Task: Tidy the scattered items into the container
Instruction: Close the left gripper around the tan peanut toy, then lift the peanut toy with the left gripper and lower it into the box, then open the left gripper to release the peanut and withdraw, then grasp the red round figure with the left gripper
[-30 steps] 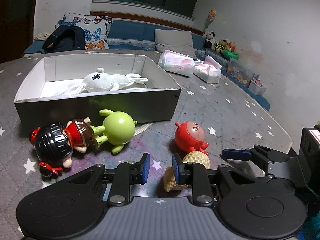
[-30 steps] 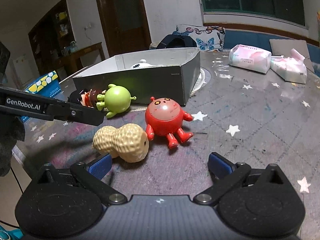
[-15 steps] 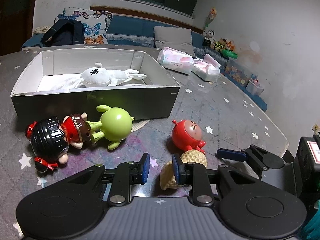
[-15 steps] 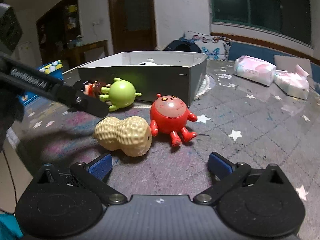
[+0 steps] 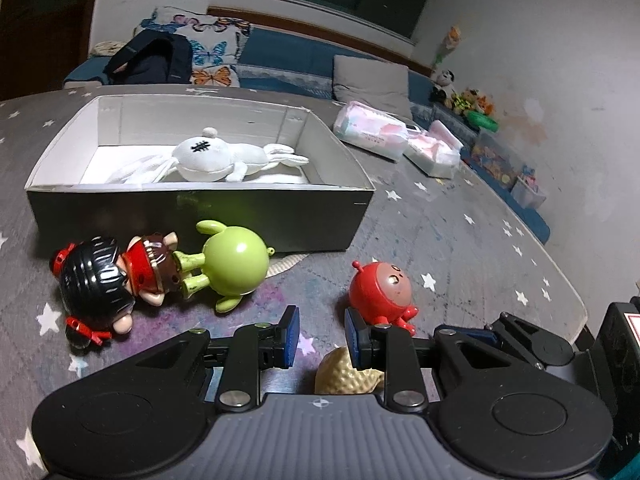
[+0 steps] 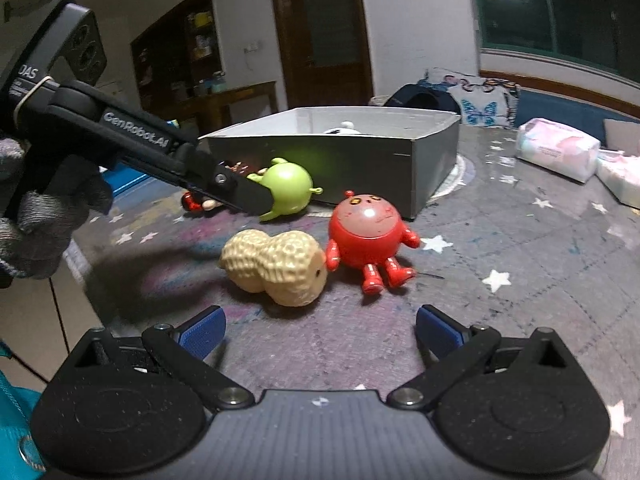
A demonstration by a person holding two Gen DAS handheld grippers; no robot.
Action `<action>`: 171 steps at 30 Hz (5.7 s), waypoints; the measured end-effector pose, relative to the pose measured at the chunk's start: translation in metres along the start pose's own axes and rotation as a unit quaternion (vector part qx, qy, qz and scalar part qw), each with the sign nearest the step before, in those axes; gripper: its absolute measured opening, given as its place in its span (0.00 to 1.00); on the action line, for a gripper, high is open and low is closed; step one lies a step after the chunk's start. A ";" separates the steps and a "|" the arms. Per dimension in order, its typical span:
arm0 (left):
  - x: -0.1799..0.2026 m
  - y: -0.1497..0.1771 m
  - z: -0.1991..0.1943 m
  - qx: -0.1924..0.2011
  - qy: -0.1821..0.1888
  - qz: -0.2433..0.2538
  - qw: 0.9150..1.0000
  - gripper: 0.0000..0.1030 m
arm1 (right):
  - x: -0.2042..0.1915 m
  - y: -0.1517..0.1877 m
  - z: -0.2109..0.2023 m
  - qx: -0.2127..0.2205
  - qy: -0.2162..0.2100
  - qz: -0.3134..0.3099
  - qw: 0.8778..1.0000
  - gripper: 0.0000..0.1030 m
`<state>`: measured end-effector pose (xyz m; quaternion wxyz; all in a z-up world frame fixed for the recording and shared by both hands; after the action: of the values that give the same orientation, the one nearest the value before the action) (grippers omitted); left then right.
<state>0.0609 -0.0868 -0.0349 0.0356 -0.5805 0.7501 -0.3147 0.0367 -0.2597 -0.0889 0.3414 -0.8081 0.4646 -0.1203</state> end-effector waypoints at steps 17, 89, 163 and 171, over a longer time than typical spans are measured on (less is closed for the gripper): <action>0.002 0.012 -0.003 -0.011 0.042 0.038 0.998 0.27 | -0.015 -0.003 -0.003 0.035 0.026 0.029 0.999 0.90; -0.073 -0.155 0.065 -0.028 0.078 -0.098 0.992 0.29 | 0.031 -0.210 0.107 -0.171 0.095 -0.193 0.962 0.60; -0.002 -0.043 0.051 -0.050 0.157 -0.075 0.984 0.31 | 0.026 -0.066 0.022 -0.044 0.042 0.068 0.996 0.66; -0.004 -0.041 0.055 -0.056 0.160 -0.082 0.982 0.33 | 0.028 -0.066 0.023 -0.043 0.052 0.075 0.995 0.60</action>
<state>0.1202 -0.1122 -0.0592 -0.1432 -0.5837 0.7123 -0.3625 0.1076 -0.2504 -0.0658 0.2899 -0.7774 0.5461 -0.1158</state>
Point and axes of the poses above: each gripper's, at about its wrist camera, not at the fingertips, and z roughly the way its jaws point, x to its right, y to its underside, the point moved 5 cm from there along z, roughly the way its jaws point, and after that the axes turned 14 degrees about -x, right-handed, at the moved point
